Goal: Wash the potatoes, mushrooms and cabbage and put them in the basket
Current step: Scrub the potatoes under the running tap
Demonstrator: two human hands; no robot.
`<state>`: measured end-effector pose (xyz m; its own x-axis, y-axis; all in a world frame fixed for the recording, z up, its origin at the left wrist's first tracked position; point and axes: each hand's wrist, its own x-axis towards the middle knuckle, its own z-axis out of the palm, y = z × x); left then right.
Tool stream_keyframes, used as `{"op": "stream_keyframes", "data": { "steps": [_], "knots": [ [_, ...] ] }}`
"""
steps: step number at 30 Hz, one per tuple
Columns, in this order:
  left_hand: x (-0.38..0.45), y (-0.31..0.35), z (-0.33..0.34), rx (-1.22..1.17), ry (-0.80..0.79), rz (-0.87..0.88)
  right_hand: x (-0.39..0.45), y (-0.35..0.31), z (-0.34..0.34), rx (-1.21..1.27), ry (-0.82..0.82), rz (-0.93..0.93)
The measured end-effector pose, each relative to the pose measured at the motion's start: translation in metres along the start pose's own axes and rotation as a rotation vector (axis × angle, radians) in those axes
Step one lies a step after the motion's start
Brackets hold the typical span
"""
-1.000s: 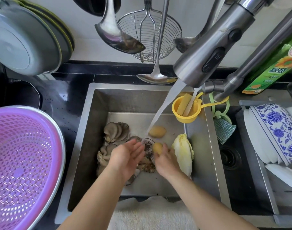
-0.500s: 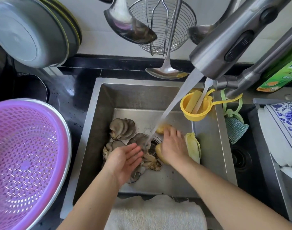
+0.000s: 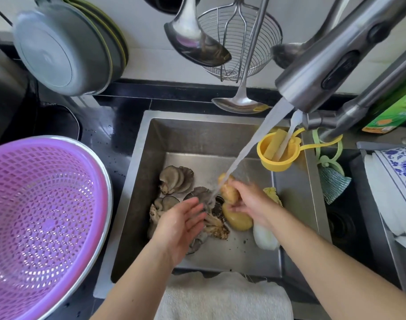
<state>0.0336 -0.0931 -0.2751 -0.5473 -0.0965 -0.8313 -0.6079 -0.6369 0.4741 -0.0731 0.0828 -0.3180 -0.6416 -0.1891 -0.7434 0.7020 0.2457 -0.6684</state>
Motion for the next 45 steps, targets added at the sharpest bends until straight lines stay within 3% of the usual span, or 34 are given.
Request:
{"op": "stream_keyframes", "data": {
  "steps": [2, 4, 10, 16, 20, 24, 27, 34, 39, 42, 45],
  "knots": [
    [0.001, 0.001, 0.014, 0.005, -0.094, 0.04, -0.038, -0.002, 0.014, 0.288, -0.17, 0.093],
    [0.001, 0.003, 0.028, 0.019, -0.179, 0.06, -0.056, -0.001, 0.028, 0.357, -0.247, 0.142],
    [0.013, 0.006, 0.022, 0.166, -0.387, 0.181, -0.064, -0.011, 0.038, 0.473, -0.176, 0.141],
    [0.012, 0.008, 0.054, 0.24, 0.001, 0.375, -0.068, -0.009, 0.06, 0.361, -0.216, -0.061],
    [0.01, 0.021, 0.06, 0.141, 0.068, 0.247, -0.068, -0.008, 0.058, 0.307, -0.174, -0.128],
    [0.004, 0.015, 0.064, 0.011, 0.005, 0.242, -0.067, -0.01, 0.057, 0.055, 0.09, -0.282],
    [-0.002, 0.007, 0.054, -0.038, -0.117, 0.333, -0.059, -0.021, 0.053, 0.146, 0.28, -0.276],
    [-0.006, 0.014, 0.026, -0.111, -0.212, 0.255, -0.065, -0.01, 0.055, 0.191, 0.165, -0.129],
    [-0.01, 0.003, 0.032, -0.257, -0.205, 0.261, -0.065, -0.005, 0.076, 0.155, 0.168, -0.29],
    [-0.011, -0.001, 0.039, -0.183, -0.17, 0.297, -0.064, -0.018, 0.087, 0.313, 0.312, -0.226],
    [-0.007, -0.009, 0.041, 0.009, -0.124, 0.387, -0.053, -0.036, 0.085, 0.637, 0.39, 0.014]
  ]
}}
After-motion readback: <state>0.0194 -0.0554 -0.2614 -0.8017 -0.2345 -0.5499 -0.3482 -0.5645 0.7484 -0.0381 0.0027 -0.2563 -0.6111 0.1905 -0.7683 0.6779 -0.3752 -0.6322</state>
